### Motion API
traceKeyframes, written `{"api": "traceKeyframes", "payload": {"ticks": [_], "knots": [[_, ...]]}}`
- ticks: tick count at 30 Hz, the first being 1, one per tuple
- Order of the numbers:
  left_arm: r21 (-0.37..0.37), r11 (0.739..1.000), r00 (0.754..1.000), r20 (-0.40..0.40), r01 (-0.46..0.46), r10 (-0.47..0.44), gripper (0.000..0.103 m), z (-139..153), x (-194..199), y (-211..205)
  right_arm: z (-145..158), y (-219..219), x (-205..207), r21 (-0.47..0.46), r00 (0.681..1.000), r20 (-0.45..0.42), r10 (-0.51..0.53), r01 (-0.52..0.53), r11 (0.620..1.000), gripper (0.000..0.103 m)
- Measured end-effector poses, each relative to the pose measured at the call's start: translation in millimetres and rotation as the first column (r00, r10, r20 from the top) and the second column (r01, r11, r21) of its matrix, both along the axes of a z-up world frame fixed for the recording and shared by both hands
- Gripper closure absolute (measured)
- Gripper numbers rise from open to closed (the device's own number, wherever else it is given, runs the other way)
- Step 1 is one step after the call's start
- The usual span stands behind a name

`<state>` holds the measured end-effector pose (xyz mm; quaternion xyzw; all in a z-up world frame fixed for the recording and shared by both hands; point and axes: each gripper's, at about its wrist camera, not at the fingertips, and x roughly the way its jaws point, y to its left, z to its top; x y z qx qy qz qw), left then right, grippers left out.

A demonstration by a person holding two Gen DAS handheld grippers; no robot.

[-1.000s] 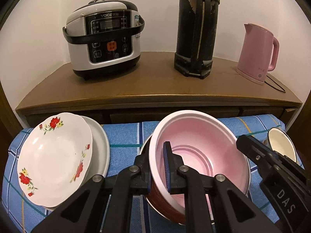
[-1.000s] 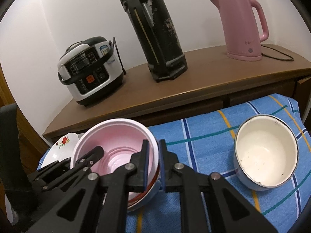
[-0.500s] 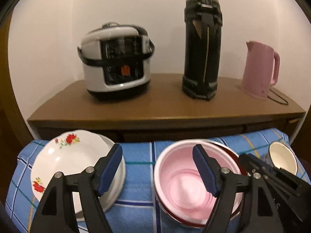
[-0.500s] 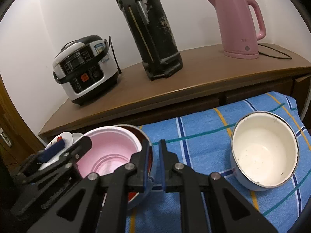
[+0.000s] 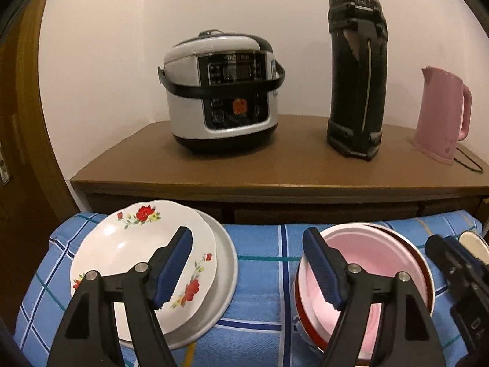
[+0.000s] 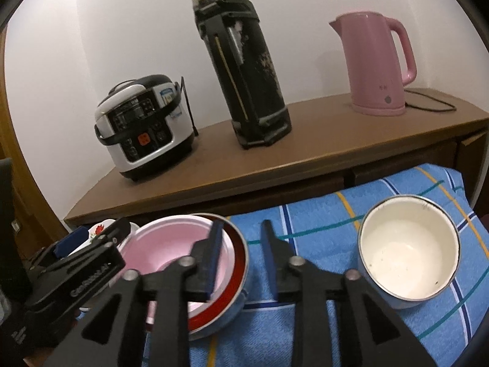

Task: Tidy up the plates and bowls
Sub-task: 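Open both grippers and withdraw from the nested bowls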

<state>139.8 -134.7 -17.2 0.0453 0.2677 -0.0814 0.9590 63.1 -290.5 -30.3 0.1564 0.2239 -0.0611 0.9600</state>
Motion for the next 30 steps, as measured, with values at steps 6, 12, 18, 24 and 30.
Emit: {"api": "traceKeyframes", "payload": {"ticks": [6, 12, 18, 24, 30], "knots": [[0.004, 1.000, 1.000, -0.011, 0.010, -0.010, 0.026, -4, 0, -2, 0, 0, -1, -0.005, 1.000, 0.007, -0.006, 0.006, 1.000, 0.071], [-0.002, 1.000, 1.000, -0.001, 0.020, -0.020, 0.026, -2, -3, -4, 1, -1, -5, -0.017, 0.999, 0.030, -0.025, 0.025, 1.000, 0.071], [-0.018, 0.999, 1.000, 0.004, 0.028, -0.028, 0.026, 1, -6, -3, 3, -2, -15, -0.036, 0.995, 0.070, -0.064, 0.067, 0.997, 0.070], [-0.024, 0.999, 0.999, 0.018, 0.037, -0.037, 0.026, 3, -11, -5, 4, -5, -25, -0.042, 0.992, 0.078, -0.103, 0.106, 0.993, 0.066], [-0.046, 0.997, 0.997, 0.055, 0.060, -0.057, 0.026, 6, -22, -6, 4, -5, -34, -0.066, 0.988, 0.086, -0.131, 0.137, 0.988, 0.066]]}}
